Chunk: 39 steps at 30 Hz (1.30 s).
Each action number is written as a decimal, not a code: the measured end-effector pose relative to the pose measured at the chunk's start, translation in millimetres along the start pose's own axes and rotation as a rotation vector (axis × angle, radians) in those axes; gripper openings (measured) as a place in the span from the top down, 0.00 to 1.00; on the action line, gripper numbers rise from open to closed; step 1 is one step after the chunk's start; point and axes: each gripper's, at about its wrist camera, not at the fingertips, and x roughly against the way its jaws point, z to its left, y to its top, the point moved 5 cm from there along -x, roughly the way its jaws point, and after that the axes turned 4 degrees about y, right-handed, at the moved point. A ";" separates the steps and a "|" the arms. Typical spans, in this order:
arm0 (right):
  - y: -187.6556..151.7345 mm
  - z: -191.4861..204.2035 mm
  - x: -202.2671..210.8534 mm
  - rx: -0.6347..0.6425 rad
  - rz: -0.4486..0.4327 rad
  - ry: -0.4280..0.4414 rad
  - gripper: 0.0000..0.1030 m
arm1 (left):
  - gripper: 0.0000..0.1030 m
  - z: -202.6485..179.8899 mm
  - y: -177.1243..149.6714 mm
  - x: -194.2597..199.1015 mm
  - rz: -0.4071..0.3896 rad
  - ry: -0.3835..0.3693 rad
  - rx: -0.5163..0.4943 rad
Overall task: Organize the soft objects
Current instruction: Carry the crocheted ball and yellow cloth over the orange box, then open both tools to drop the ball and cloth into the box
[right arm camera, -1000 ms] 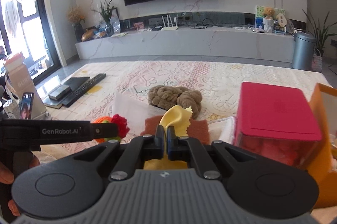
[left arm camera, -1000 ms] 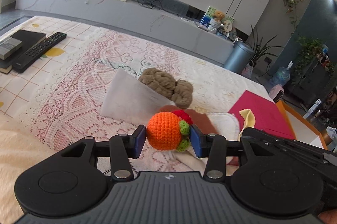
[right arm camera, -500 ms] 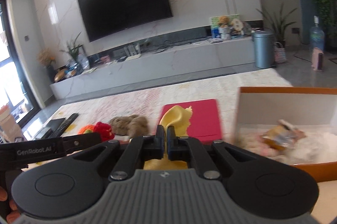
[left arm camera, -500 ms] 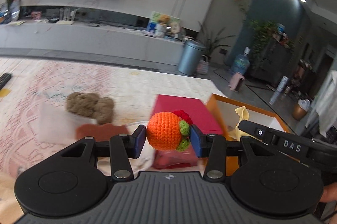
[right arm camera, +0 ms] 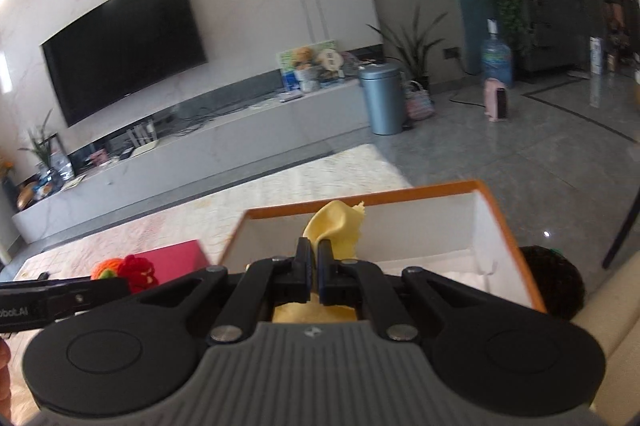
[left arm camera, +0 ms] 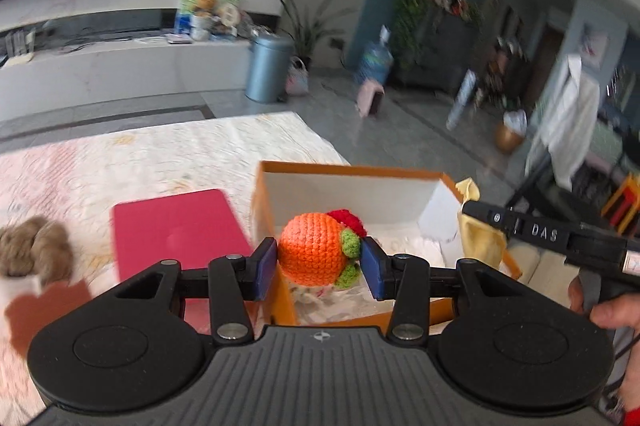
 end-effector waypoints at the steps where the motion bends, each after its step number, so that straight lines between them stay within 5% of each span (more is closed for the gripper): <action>1: 0.4 -9.6 -3.6 -0.013 0.009 -0.021 0.99 | 0.50 -7.4 0.2 -9.1 0.034 0.001 -0.026; 7: 0.4 -41.6 -32.3 -0.018 0.080 -0.075 0.99 | 0.50 -25.9 -3.6 -64.0 0.279 -0.003 -0.085; 13: -6.9 -55.9 -61.1 -0.007 0.177 -0.089 0.99 | 0.50 -31.3 -17.1 -88.1 0.401 0.048 -0.137; 28: -35.4 -60.7 -95.3 -0.001 0.331 -0.135 0.94 | 0.49 -47.2 -22.9 -105.6 0.448 0.165 -0.306; 33: -34.4 -56.3 -91.6 0.021 0.327 -0.146 0.92 | 0.48 -47.0 -25.1 -108.8 0.463 0.158 -0.286; 37: -30.5 -53.3 -84.5 0.021 0.297 -0.143 0.67 | 0.43 -45.9 -23.7 -103.6 0.433 0.146 -0.272; 39: -27.9 -51.1 -79.7 0.027 0.277 -0.143 0.63 | 0.38 -46.9 -20.8 -98.0 0.410 0.135 -0.266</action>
